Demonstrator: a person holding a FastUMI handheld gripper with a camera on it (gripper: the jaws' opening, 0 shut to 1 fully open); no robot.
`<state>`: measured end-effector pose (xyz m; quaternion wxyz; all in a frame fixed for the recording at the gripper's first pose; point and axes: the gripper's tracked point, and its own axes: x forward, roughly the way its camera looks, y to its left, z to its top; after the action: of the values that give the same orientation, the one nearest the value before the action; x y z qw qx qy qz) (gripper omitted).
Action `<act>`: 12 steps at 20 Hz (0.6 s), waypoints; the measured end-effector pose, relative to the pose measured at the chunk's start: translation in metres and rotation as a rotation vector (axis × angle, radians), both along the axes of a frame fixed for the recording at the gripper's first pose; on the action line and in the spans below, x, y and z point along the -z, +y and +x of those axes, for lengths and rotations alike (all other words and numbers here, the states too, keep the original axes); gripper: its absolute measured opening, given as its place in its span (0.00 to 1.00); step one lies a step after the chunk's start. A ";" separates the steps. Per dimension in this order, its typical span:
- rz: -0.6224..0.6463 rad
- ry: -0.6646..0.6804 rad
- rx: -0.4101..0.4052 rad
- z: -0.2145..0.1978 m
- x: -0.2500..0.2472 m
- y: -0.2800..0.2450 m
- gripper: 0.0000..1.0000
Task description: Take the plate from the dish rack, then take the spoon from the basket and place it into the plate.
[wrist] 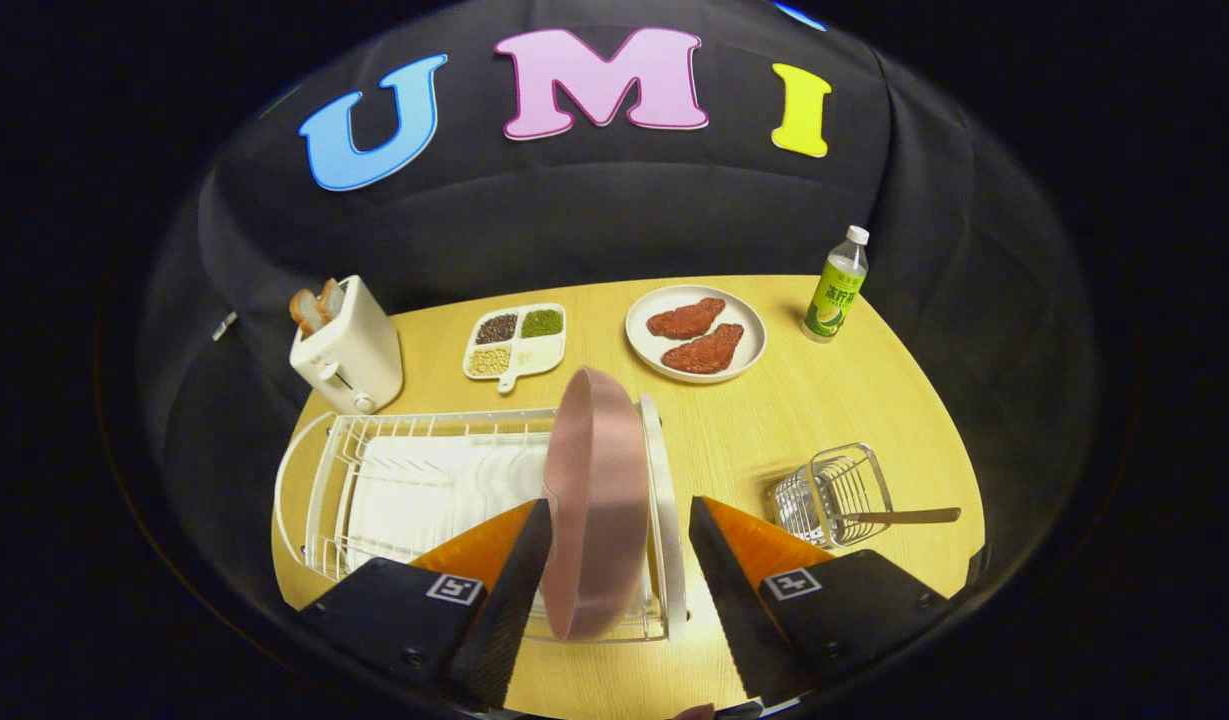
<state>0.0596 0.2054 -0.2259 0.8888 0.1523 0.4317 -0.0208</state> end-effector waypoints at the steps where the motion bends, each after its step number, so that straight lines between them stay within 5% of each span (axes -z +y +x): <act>1: -0.001 0.016 0.006 0.000 0.005 0.002 0.83; 3: -0.020 0.047 0.018 -0.001 0.017 0.005 0.71; 6: -0.045 0.085 0.042 -0.003 0.026 0.008 0.39; 12: -0.168 0.058 0.058 0.007 0.007 -0.004 0.31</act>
<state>0.0670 0.2018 -0.2327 0.8846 0.0889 0.4495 -0.0869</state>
